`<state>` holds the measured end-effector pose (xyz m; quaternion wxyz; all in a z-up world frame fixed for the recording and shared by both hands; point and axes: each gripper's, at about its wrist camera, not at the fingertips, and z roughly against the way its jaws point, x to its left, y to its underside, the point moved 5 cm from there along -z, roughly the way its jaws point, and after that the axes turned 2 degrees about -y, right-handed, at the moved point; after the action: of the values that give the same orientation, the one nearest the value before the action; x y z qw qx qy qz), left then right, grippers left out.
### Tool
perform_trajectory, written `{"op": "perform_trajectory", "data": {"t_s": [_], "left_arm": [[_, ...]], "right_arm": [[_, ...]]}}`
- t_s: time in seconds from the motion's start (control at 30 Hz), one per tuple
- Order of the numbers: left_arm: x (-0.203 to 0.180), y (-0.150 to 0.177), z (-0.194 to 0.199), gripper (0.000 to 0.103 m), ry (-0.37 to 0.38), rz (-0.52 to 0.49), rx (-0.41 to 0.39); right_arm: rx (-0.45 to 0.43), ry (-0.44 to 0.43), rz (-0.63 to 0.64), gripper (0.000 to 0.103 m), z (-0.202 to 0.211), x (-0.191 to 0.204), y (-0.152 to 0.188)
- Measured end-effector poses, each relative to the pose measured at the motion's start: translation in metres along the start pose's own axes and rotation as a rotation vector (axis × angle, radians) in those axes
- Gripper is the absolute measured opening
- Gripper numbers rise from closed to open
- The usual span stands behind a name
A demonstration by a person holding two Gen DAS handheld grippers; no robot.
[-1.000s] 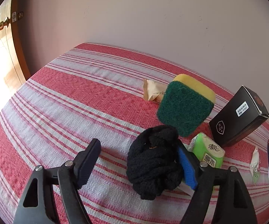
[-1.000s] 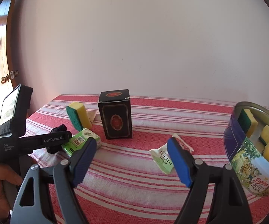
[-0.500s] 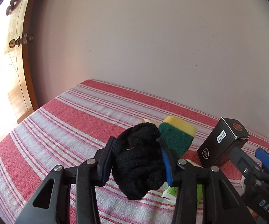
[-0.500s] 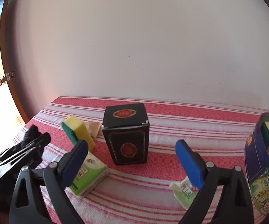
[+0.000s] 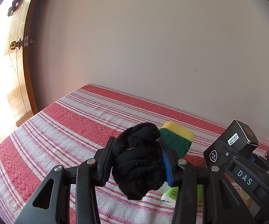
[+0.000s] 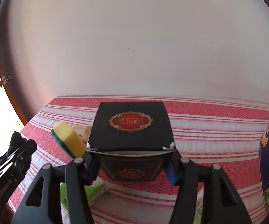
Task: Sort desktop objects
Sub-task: 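Grasp the black sock with the left tool while the right tool grasps the black box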
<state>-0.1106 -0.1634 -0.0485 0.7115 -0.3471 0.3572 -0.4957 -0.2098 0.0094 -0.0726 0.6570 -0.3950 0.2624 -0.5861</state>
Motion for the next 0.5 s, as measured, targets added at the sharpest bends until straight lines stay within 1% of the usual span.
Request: {"op": "perform_trajectory", "data": {"t_s": [0.13,0.2,0.37,0.43,0.5], "left_arm": [[-0.002,-0.002,0.009,0.047,0.003,-0.020,-0.048],[-0.005,-0.003,0.012,0.047,0.003,-0.037,-0.069],[-0.013,-0.002,0.028,0.047,-0.001,-0.073,-0.137],[-0.016,-0.001,0.030,0.047,0.006,-0.078,-0.145],[-0.021,0.003,0.031,0.047,0.027,-0.082,-0.127]], "right_arm": [[-0.052,0.038,0.044,0.057,0.030,0.003,0.004],[-0.064,0.064,0.064,0.057,0.042,0.003,0.008],[-0.083,0.080,0.071,0.057,0.068,-0.006,0.017],[-0.086,0.087,0.067,0.057,0.076,-0.011,0.019],[-0.093,0.096,0.064,0.057,0.086,-0.016,0.022]]}}
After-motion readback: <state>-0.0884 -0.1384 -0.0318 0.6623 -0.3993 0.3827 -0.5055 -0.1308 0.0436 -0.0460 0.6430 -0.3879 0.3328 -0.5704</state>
